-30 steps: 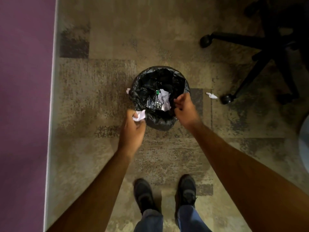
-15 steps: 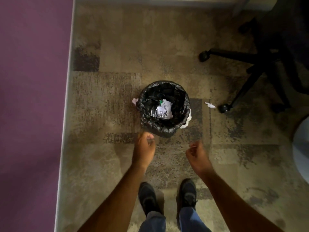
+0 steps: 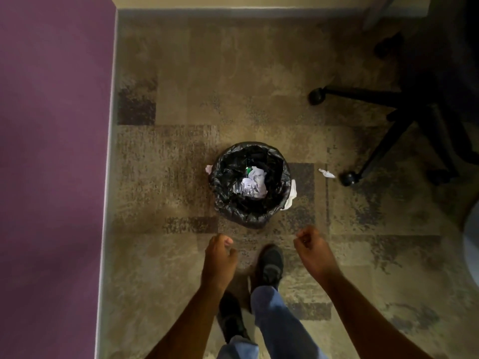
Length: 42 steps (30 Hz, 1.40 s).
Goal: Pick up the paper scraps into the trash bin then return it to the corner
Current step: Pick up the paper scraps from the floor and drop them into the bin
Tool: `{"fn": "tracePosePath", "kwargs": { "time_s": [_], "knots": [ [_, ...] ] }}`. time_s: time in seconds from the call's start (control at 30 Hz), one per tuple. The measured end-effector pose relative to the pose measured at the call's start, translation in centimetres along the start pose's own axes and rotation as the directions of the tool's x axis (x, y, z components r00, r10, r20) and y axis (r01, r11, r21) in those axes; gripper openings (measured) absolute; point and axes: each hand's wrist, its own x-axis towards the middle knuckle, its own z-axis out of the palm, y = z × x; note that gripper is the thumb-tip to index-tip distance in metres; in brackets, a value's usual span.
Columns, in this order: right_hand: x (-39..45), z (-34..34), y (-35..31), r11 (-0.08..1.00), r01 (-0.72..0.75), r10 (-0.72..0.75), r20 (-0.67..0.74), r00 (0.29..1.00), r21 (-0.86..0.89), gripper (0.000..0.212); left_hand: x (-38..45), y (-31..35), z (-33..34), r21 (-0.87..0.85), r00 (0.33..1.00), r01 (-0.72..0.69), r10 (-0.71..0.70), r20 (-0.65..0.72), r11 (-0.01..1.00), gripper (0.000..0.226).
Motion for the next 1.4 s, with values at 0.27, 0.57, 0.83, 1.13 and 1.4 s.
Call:
{"fn": "tracePosePath", "kwargs": {
  "time_s": [0.27, 0.57, 0.83, 1.13, 1.4],
  "knots": [
    [2.8, -1.0, -3.0, 0.993, 0.056, -0.048, 0.08, 0.996, -0.101, 0.01, 4.7, 3.4, -5.6, 0.014, 0.99, 0.066, -0.063, -0.123, 0.998, 0.018],
    [6.0, 2.7, -5.2, 0.999, 0.007, -0.007, 0.014, 1.0, -0.032, 0.01, 15.4, 4.0, -9.2, 0.148, 0.998, 0.069, -0.066, -0.023, 0.987, 0.032],
    [10.3, 4.8, -2.8, 0.987, -0.077, 0.12, -0.317, 0.941, 0.144, 0.01, 29.4, 3.2, -8.7, 0.156, 0.997, 0.065, -0.072, 0.039, 0.986, 0.03],
    [16.7, 7.4, 3.1, 0.972, -0.229, 0.205, -0.311, 0.928, -0.044, 0.008, 39.3, 0.4, -3.6, 0.208, 0.979, -0.056, 0.013, 0.202, 0.977, 0.04],
    [20.5, 8.3, 3.6, 0.956, -0.259, 0.223, -0.228, 0.948, -0.14, 0.017, 41.2, -1.7, -2.6, 0.371, 0.97, -0.224, 0.167, 0.179, 0.901, 0.013]
  ]
}}
